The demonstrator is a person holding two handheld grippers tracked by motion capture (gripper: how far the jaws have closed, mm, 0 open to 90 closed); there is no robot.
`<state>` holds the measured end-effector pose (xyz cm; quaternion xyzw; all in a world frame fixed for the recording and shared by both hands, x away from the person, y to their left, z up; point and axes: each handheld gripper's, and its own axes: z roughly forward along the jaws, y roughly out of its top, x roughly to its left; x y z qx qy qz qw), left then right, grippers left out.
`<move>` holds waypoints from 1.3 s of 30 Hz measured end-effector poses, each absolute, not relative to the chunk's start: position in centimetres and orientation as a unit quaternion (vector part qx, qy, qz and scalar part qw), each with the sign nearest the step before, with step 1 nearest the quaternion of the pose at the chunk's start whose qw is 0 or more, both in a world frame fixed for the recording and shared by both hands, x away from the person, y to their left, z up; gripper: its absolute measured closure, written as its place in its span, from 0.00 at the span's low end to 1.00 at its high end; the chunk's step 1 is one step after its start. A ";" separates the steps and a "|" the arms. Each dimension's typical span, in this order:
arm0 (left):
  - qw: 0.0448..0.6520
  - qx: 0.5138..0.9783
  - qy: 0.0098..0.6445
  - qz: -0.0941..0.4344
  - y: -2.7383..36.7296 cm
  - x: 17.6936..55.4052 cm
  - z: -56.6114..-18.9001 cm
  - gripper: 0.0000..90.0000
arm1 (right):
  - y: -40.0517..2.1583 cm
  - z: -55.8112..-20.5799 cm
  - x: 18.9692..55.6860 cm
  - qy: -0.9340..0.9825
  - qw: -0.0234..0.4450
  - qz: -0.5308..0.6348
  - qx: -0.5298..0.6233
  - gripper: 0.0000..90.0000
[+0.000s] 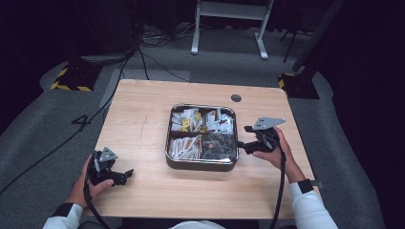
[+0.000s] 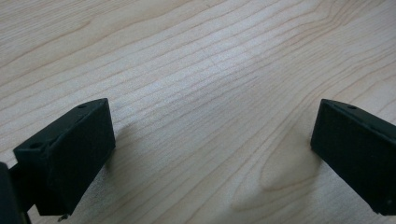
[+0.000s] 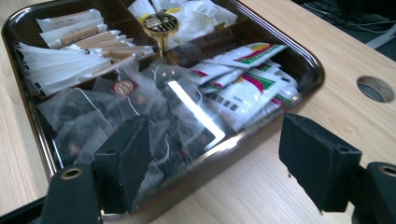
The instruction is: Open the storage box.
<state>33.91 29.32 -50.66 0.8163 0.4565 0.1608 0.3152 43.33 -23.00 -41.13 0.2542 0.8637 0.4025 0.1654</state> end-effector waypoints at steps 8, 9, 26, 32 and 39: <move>0.315 0.816 0.457 0.161 29.3 33.9 -50.7 0.00 | -20.5 -41.0 44.2 0.870 0.159 0.401 0.239 0.29; 0.315 0.816 0.457 0.161 29.3 33.9 -50.7 0.00 | -20.0 -41.1 44.4 0.868 0.156 0.405 0.240 0.29; 0.316 0.817 0.455 0.161 29.4 33.9 -50.7 0.00 | -15.7 -42.0 46.4 0.878 0.141 0.396 0.228 0.31; 0.315 0.817 0.455 0.162 29.4 33.9 -50.7 0.00 | -14.1 -42.2 47.0 0.880 0.135 0.397 0.222 0.31; 0.316 0.817 0.454 0.160 29.4 33.9 -50.7 0.00 | -12.6 -42.7 47.6 0.883 0.125 0.396 0.221 0.31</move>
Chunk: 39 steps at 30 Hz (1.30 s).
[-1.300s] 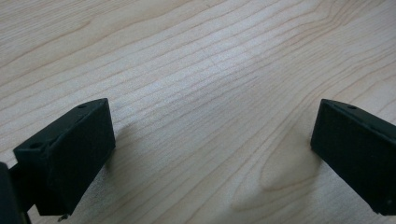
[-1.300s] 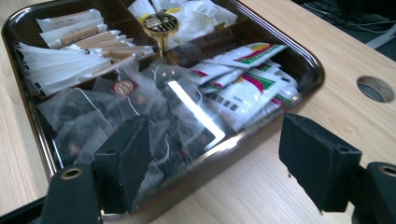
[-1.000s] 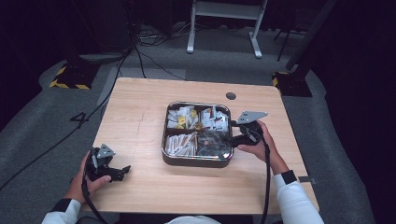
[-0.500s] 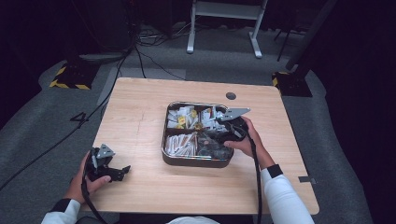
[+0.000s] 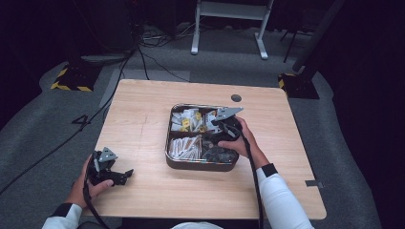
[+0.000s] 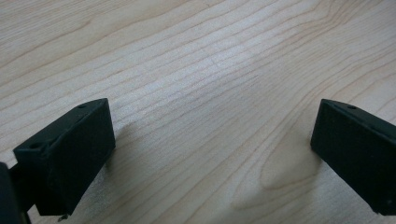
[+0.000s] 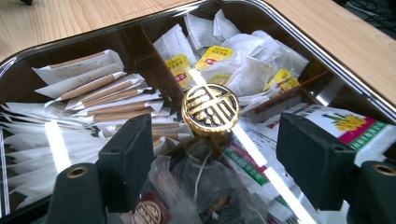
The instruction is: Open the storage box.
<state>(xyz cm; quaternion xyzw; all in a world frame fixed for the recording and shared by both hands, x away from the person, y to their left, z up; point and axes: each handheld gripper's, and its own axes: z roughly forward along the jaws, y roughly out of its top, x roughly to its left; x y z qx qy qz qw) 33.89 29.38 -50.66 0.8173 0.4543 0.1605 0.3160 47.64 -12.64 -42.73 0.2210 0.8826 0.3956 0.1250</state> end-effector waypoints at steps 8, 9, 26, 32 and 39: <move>0.316 0.817 0.454 0.160 29.4 33.9 -50.7 0.00 | -11.6 -43.3 48.3 0.883 0.120 0.394 0.228 0.33; 0.315 0.817 0.455 0.162 29.4 33.9 -50.7 0.00 | -11.4 -43.4 48.4 0.882 0.118 0.394 0.228 0.34; 0.316 0.817 0.455 0.161 29.4 33.9 -50.7 0.00 | -9.5 -44.1 48.8 0.883 0.111 0.390 0.238 0.49; 0.316 0.817 0.454 0.161 29.4 33.9 -50.7 0.00 | -10.0 -44.0 48.7 0.881 0.111 0.390 0.244 0.56; 0.316 0.817 0.455 0.161 29.4 33.9 -50.7 0.00 | -10.3 -44.1 48.7 0.877 0.116 0.394 0.250 0.65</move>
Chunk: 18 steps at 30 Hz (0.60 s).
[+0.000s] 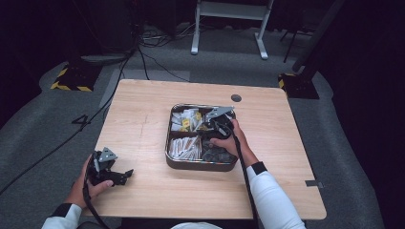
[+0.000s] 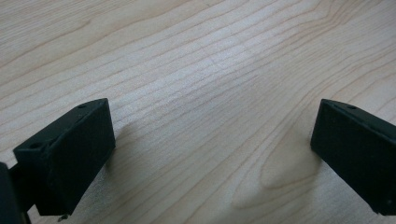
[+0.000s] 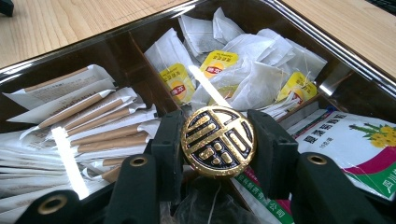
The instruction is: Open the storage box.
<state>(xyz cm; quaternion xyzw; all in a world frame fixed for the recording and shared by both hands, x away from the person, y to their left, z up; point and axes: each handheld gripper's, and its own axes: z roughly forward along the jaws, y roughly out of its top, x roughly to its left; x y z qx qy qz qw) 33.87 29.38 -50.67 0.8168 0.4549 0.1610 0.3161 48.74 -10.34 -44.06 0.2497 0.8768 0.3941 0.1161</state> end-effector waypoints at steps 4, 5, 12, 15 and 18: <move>0.316 0.817 0.454 0.161 29.4 33.9 -50.7 0.00 | -10.4 -44.0 48.7 0.876 0.118 0.394 0.252 0.65; 0.316 0.817 0.455 0.161 29.4 33.9 -50.7 0.00 | -10.4 -43.9 48.7 0.877 0.120 0.391 0.252 0.65; 0.316 0.817 0.455 0.161 29.4 33.9 -50.7 0.00 | -10.4 -43.6 48.5 0.877 0.123 0.389 0.254 0.66; 0.316 0.817 0.455 0.161 29.4 33.9 -50.7 0.00 | -10.5 -43.2 48.5 0.875 0.125 0.394 0.254 0.66; 0.316 0.817 0.454 0.161 29.4 33.9 -50.7 0.00 | -10.7 -42.8 48.3 0.872 0.127 0.400 0.254 0.66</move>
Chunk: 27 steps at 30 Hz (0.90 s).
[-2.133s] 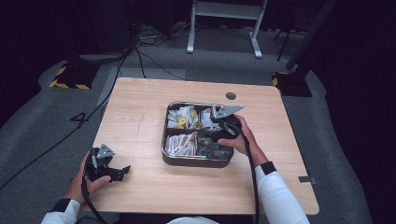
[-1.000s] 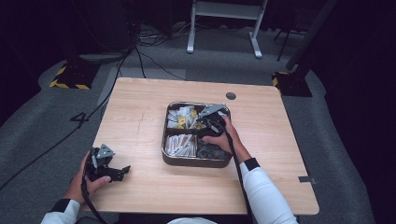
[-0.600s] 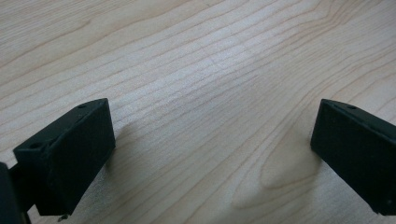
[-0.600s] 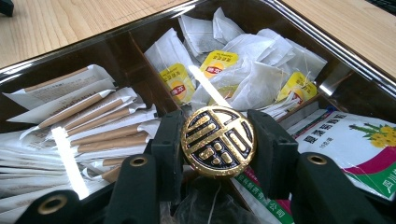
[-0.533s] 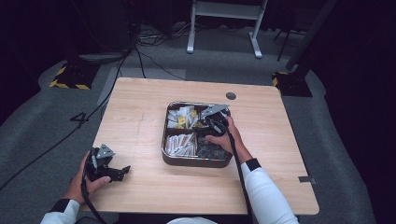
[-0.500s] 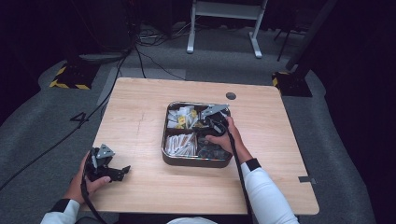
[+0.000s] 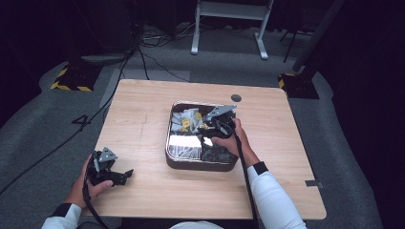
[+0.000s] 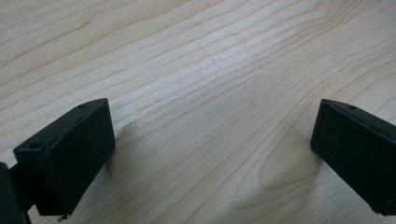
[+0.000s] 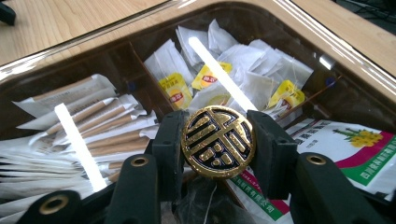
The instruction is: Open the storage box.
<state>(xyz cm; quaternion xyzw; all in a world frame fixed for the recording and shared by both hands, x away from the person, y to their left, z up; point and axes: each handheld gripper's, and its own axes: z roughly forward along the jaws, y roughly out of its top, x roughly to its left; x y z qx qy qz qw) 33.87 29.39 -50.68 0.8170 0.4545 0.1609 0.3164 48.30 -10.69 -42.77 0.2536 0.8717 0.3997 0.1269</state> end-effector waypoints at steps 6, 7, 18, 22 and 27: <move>0.316 0.817 0.455 0.161 29.4 33.9 -50.7 0.00 | -11.0 -42.0 48.1 0.868 0.130 0.407 0.252 0.66; 0.316 0.817 0.455 0.161 29.4 33.9 -50.7 0.00 | -11.0 -41.9 48.0 0.868 0.130 0.408 0.252 0.66; 0.316 0.817 0.455 0.161 29.4 33.9 -50.7 0.00 | -11.4 -40.9 47.8 0.865 0.132 0.416 0.247 0.66; 0.316 0.817 0.455 0.161 29.4 33.9 -50.7 0.00 | -11.6 -40.6 47.7 0.865 0.134 0.417 0.247 0.66; 0.316 0.817 0.455 0.161 29.4 33.9 -50.7 0.00 | -11.9 -40.0 47.6 0.863 0.136 0.421 0.245 0.66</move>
